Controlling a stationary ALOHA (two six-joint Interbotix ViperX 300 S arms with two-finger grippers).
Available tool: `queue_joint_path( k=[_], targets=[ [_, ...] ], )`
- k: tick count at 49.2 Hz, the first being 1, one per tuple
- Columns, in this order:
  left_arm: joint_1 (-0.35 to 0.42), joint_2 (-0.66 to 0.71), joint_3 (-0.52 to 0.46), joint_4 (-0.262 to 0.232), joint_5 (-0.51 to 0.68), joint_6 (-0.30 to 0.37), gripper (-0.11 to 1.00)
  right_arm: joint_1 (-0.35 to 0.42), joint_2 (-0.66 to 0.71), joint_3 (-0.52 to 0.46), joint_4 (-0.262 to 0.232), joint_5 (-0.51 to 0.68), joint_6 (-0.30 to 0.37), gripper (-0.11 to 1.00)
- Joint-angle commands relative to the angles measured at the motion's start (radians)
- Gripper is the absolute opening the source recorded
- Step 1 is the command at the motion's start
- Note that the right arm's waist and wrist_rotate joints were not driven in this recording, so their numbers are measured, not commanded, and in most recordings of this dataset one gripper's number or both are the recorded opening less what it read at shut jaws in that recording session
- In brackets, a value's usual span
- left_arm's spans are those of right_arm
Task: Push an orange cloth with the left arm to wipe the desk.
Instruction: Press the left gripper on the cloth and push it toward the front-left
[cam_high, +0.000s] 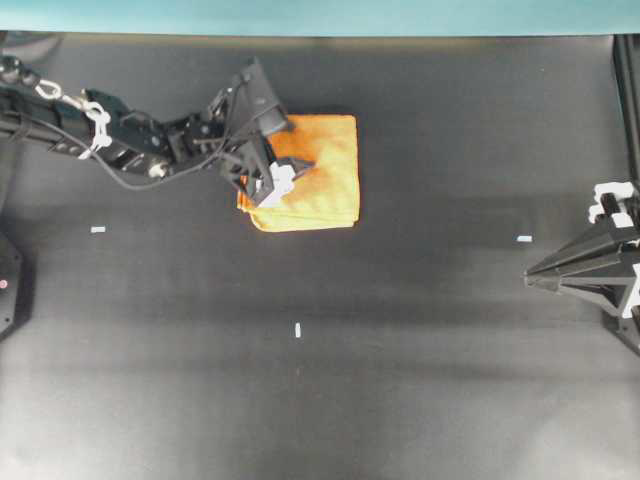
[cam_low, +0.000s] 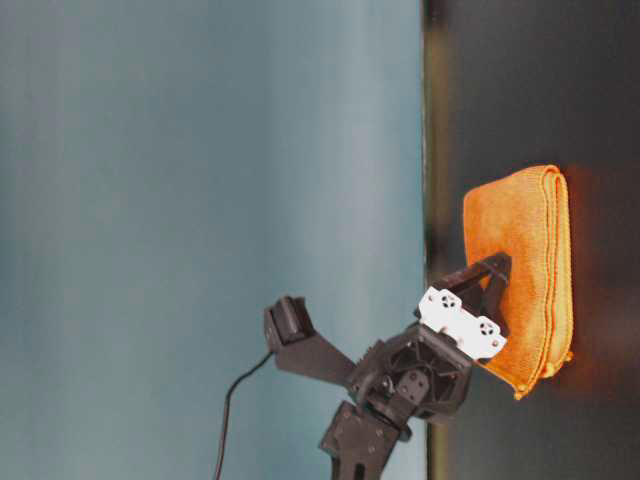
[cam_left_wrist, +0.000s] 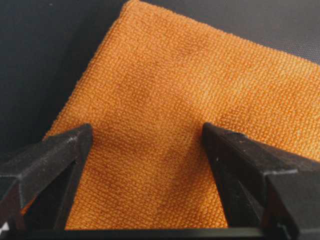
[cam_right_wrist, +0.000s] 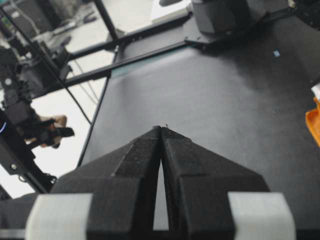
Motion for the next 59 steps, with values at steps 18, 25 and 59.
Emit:
queue_joint_path(
  k=[18,25,59],
  targets=[
    [-0.114,-0.124,0.152,0.005,-0.071,0.005,0.86,0.000,0.002,0.011,0.002,-0.009,0.000,0.00],
    [-0.183,-0.170,0.213,0.005,-0.072,0.000,0.86,0.000,-0.002,0.011,0.000,-0.009,0.000,0.00],
    [-0.643,-0.206,0.314,0.005,-0.087,-0.083,0.86,-0.002,-0.037,0.014,0.000,-0.003,0.000,0.00]
  ],
)
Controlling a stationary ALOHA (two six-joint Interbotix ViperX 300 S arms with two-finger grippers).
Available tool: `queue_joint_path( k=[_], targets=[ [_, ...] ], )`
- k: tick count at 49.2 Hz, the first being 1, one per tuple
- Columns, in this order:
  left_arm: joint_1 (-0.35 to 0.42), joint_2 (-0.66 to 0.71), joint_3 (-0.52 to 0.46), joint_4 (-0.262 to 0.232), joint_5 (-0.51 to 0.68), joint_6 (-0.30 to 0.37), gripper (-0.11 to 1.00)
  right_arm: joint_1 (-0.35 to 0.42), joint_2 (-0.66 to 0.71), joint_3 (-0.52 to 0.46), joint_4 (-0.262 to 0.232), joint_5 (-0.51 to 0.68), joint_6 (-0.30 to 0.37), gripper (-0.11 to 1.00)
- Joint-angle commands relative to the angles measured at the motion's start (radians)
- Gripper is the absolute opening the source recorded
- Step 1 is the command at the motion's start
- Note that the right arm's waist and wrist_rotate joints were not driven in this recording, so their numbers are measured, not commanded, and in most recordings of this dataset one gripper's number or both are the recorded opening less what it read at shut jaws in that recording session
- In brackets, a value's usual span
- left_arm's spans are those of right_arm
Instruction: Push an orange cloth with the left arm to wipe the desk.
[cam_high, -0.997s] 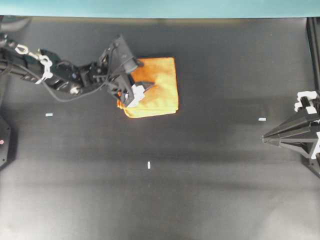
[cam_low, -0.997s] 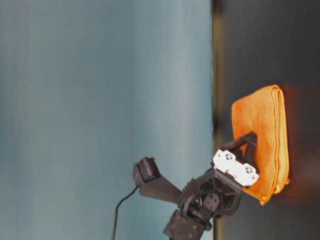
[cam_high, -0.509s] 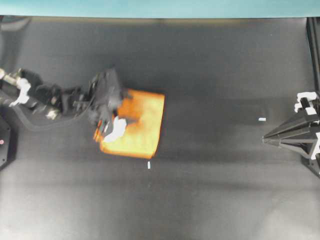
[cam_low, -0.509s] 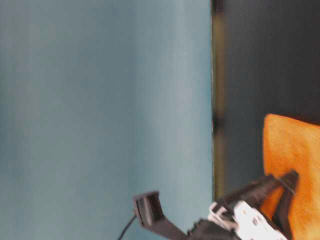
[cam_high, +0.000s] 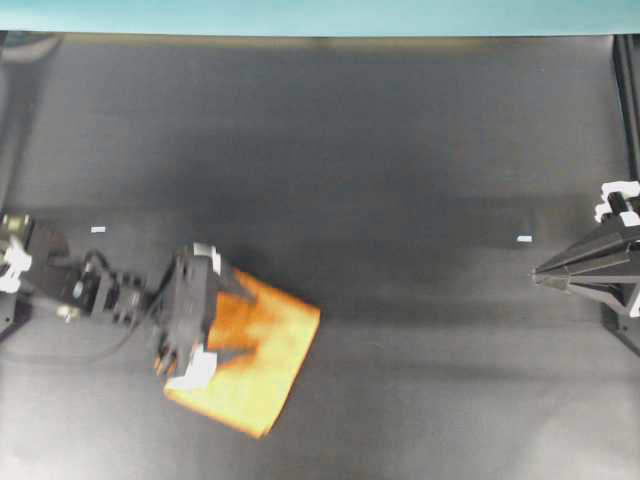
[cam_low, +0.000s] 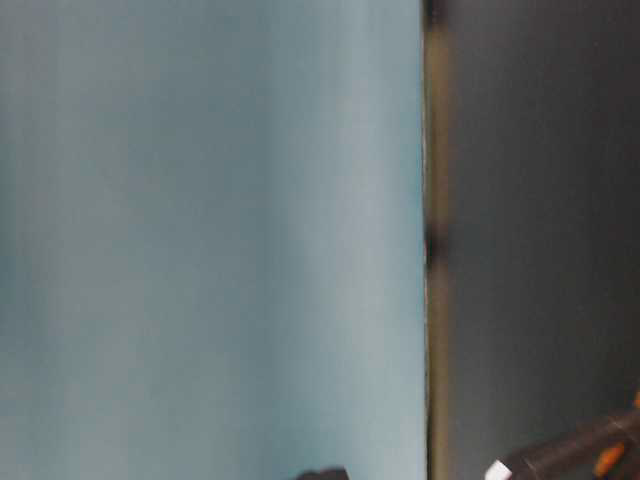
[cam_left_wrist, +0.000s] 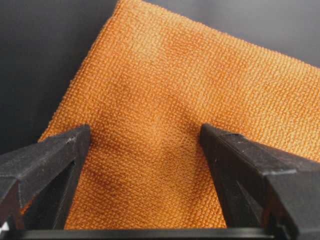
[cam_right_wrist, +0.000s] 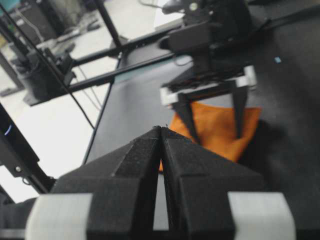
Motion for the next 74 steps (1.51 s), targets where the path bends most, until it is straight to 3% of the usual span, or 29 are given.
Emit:
queue_joint_path(
  k=[1,32,59,74],
  targets=[
    [-0.057,-0.014,-0.003,0.005,-0.003,-0.003,0.86,0.000,0.003,-0.005,0.002,-0.003,0.000,0.00],
    [-0.299,-0.026,-0.034,0.005,0.081,-0.014,0.86,0.000,0.000,0.008,0.000,-0.003,0.000,0.00],
    [-0.299,-0.029,-0.049,0.005,0.084,-0.012,0.86,0.000,-0.005,0.023,0.002,-0.008,0.000,0.00],
    [-0.262,-0.149,-0.041,0.005,0.087,0.051,0.86,0.000,-0.012,0.025,0.000,-0.011,-0.002,0.00]
  ],
)
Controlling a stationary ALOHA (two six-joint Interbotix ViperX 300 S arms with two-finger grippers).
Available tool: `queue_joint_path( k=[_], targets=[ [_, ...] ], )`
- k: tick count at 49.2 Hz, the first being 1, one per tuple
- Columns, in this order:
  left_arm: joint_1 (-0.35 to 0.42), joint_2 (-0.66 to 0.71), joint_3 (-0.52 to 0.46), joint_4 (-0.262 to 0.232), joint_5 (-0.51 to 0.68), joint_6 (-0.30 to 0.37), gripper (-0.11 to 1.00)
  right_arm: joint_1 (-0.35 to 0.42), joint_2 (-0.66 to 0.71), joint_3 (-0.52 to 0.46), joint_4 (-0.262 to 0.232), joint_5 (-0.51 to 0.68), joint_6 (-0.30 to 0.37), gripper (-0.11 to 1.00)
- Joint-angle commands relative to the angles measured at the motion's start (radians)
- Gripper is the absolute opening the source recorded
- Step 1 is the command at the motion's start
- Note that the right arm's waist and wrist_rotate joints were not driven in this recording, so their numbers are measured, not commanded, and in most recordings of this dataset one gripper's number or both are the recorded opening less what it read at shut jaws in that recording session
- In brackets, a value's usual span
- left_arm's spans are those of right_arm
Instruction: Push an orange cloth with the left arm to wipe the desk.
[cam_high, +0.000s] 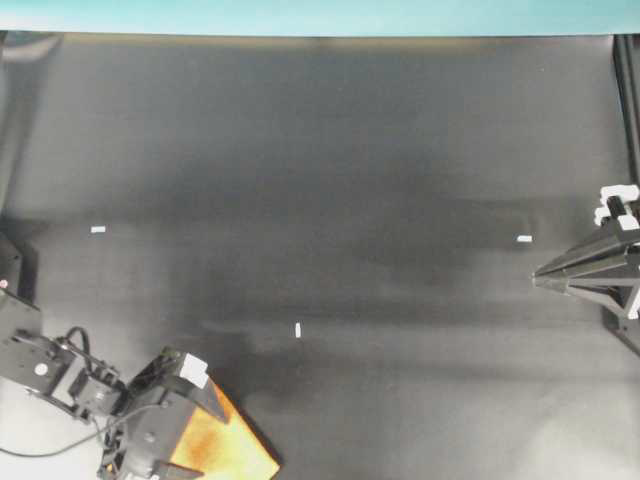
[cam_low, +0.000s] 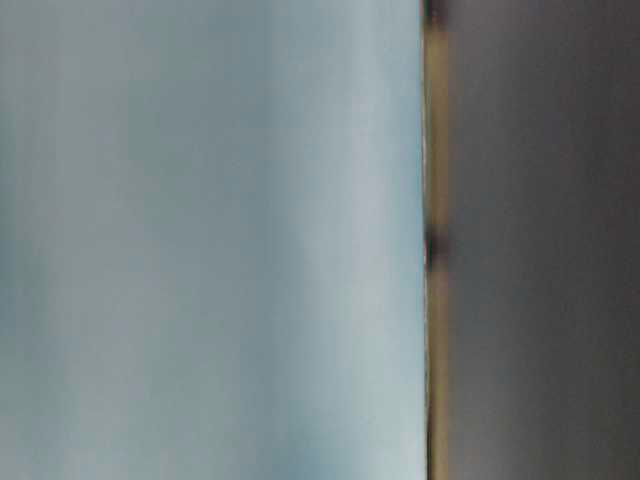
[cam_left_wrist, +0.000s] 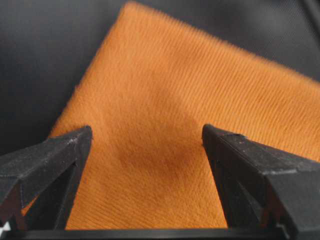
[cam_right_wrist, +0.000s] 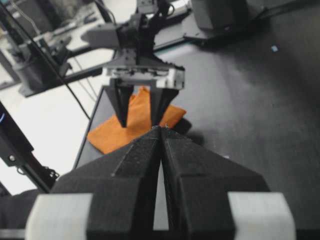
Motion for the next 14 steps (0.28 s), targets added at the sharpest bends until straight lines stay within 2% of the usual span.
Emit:
queue_joint_path(
  k=[1,7,14],
  targets=[
    [0.020,-0.080,0.002,0.003,-0.002,0.034,0.86,0.000,-0.002,-0.006,0.000,-0.008,0.000,0.00],
    [0.038,-0.173,0.025,0.003,0.021,0.071,0.86,0.000,-0.008,-0.006,0.000,-0.003,0.002,0.00],
    [0.051,-0.295,0.054,0.003,0.117,0.083,0.86,0.000,-0.014,0.000,0.002,-0.002,0.002,0.00]
  ],
)
